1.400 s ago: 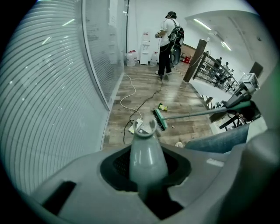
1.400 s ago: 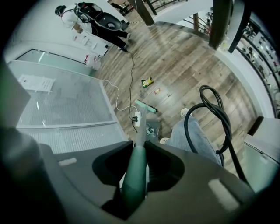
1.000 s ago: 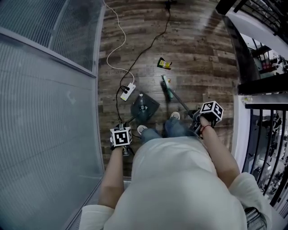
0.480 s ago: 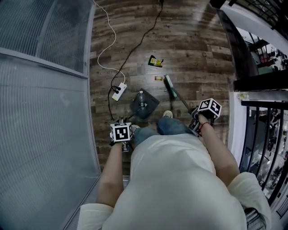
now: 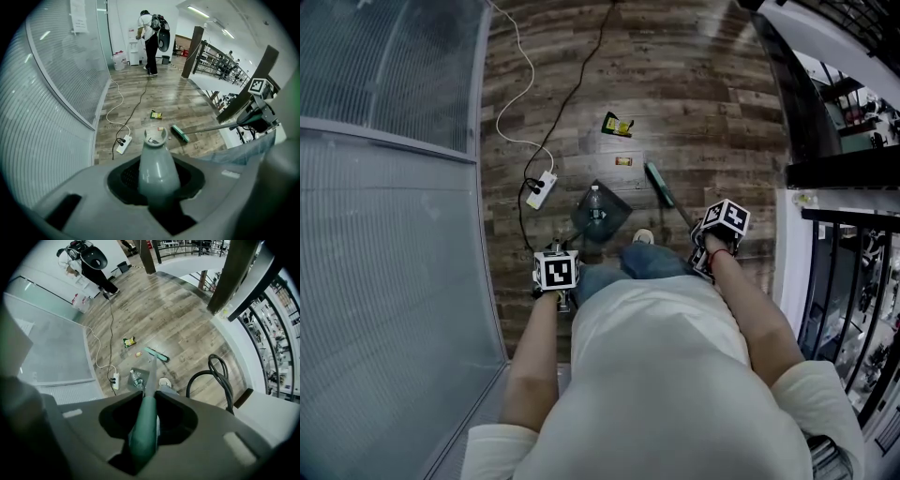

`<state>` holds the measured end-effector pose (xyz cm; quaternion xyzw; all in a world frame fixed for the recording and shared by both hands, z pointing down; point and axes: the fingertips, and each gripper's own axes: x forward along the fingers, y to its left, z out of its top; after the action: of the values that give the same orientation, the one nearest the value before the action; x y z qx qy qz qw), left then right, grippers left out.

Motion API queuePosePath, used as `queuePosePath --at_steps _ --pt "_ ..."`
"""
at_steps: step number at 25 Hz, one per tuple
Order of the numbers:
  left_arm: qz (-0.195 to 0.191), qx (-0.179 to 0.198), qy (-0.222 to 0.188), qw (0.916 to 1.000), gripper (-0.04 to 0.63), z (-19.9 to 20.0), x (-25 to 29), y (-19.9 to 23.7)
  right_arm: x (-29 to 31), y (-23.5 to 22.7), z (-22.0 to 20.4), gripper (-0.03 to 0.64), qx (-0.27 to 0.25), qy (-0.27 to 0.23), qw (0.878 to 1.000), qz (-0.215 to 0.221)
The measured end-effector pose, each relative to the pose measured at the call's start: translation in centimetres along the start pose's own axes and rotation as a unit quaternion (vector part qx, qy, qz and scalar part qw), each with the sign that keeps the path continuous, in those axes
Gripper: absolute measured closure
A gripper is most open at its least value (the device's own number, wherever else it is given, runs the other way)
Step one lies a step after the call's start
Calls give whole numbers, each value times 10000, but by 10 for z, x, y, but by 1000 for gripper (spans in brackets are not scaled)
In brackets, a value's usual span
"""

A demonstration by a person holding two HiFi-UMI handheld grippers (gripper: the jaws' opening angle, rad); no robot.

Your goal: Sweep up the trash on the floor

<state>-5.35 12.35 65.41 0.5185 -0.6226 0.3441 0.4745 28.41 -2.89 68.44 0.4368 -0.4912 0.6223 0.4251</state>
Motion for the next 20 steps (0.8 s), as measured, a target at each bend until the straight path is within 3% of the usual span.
queuePosePath --at_steps 20 --pt "126 -48 93 9999 503 18 20 -21 19 6 -11 520 -754 601 9953 10"
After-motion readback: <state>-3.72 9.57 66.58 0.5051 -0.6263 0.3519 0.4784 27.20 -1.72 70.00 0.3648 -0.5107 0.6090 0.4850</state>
